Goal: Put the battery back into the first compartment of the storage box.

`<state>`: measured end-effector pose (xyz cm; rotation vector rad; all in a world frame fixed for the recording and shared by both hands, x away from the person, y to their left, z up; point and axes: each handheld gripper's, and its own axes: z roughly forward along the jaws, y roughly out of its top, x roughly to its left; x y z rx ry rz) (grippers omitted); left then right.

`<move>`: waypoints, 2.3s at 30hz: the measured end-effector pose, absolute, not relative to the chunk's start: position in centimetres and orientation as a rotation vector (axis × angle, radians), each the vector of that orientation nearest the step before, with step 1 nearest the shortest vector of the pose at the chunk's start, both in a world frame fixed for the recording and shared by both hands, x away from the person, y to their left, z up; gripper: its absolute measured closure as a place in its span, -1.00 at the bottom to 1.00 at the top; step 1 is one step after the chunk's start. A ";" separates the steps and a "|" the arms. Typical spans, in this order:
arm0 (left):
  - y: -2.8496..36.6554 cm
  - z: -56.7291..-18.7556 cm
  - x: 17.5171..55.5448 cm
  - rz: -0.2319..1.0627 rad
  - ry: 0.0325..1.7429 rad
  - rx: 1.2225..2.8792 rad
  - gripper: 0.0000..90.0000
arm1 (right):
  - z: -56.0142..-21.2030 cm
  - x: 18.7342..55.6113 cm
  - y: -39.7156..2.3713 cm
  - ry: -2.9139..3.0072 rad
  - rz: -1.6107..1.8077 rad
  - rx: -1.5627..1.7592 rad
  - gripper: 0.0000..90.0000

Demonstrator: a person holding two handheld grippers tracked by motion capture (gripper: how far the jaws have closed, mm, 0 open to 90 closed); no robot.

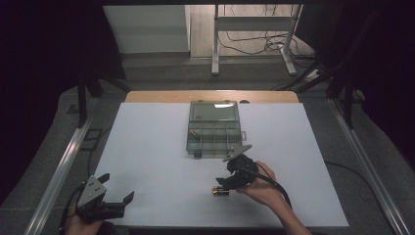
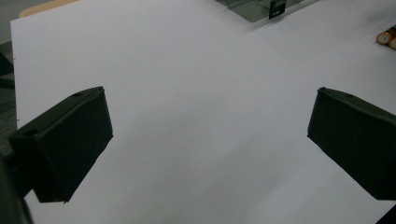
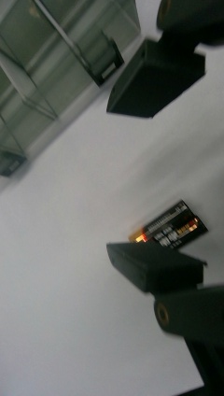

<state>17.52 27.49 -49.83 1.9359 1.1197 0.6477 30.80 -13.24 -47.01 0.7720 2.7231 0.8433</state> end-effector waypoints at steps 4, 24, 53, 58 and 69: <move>27.5 -49.8 17.5 0.649 1.117 1.938 -0.98 | -47.6 30.4 -12.8 2.783 0.816 0.737 0.00; 27.4 -49.8 17.5 0.649 1.111 1.945 -0.99 | -50.0 31.2 -11.7 2.917 0.655 0.672 0.51; 27.4 -49.8 17.5 0.648 1.108 1.948 -0.98 | -48.4 31.8 -12.5 2.826 0.784 0.724 0.70; 27.4 -49.8 17.5 0.650 1.108 1.950 -0.98 | -47.9 32.1 -12.3 2.806 0.820 0.738 0.70; 27.4 -49.9 17.5 0.651 1.110 1.951 -0.98 | -47.0 33.8 -12.0 2.773 0.874 0.782 0.70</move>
